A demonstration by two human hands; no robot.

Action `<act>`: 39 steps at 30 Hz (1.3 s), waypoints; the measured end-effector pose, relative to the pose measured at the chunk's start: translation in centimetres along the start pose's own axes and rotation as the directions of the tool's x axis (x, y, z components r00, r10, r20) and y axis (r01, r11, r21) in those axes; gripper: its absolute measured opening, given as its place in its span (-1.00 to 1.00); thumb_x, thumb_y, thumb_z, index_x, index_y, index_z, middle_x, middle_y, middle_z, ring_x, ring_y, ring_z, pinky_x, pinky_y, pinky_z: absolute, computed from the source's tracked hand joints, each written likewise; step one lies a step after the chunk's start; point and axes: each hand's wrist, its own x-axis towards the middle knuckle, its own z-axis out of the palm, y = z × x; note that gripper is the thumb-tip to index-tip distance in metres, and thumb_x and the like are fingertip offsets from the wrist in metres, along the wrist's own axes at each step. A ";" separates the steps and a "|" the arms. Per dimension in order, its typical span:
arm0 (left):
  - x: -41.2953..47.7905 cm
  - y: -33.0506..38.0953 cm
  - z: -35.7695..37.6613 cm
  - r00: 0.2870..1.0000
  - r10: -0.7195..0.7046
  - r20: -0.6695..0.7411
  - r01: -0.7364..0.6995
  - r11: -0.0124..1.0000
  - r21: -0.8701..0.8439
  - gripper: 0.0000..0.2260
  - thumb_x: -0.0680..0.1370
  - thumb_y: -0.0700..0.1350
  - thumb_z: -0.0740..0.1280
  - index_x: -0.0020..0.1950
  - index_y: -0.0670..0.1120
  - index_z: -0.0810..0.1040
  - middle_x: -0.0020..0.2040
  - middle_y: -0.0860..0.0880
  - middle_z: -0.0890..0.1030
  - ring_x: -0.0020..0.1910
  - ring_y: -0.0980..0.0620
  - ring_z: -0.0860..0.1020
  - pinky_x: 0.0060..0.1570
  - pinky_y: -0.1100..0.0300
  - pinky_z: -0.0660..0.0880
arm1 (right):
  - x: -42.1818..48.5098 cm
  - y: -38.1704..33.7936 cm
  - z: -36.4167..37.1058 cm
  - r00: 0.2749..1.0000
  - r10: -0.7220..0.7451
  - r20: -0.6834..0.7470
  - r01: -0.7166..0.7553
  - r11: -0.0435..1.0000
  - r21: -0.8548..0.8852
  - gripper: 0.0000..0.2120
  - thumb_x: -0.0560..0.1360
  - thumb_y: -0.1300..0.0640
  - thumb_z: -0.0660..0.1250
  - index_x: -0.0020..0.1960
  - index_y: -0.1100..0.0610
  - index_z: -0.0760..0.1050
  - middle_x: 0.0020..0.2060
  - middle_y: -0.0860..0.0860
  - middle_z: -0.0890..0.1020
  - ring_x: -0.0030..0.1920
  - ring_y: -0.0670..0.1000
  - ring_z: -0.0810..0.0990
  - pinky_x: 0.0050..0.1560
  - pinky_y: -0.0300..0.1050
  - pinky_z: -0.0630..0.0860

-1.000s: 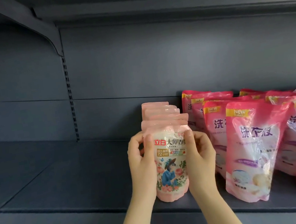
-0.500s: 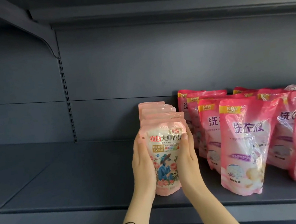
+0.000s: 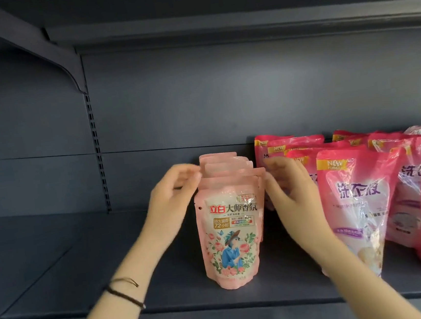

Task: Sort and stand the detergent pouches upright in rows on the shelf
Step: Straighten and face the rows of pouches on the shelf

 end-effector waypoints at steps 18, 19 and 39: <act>11.4 4.9 -0.9 0.701 -0.011 0.713 -0.629 0.460 0.627 -0.89 0.57 0.02 0.28 0.02 0.07 0.59 -0.22 0.25 0.44 -0.15 0.23 0.46 -0.14 0.19 0.42 | 14.0 -4.9 -1.9 0.617 0.221 0.755 0.620 0.454 -0.640 -0.80 0.49 0.17 0.22 -0.05 0.01 0.61 -0.20 -0.11 0.61 -0.11 0.01 0.54 -0.10 -0.07 0.55; 12.1 5.0 -0.5 0.661 -0.038 0.750 -0.677 0.403 0.617 -0.88 0.57 0.03 0.28 0.02 0.07 0.58 -0.24 0.24 0.43 -0.13 0.20 0.46 -0.15 0.18 0.41 | 14.6 -4.9 -1.8 0.551 0.285 0.784 0.668 0.413 -0.619 -0.84 0.50 0.14 0.26 -0.04 0.01 0.61 -0.22 -0.13 0.59 -0.13 -0.02 0.51 -0.12 -0.08 0.54; 14.7 1.6 -0.4 0.550 -0.251 0.796 -0.601 0.543 0.586 -0.82 0.57 0.00 0.31 -0.04 -0.08 0.64 -0.22 0.12 0.62 -0.23 0.17 0.51 -0.21 0.28 0.42 | 15.8 -1.7 2.2 0.293 0.541 0.789 0.613 0.527 -0.589 -0.84 0.46 -0.01 0.41 -0.18 0.08 0.58 -0.26 -0.04 0.67 -0.17 -0.02 0.60 0.05 0.04 0.58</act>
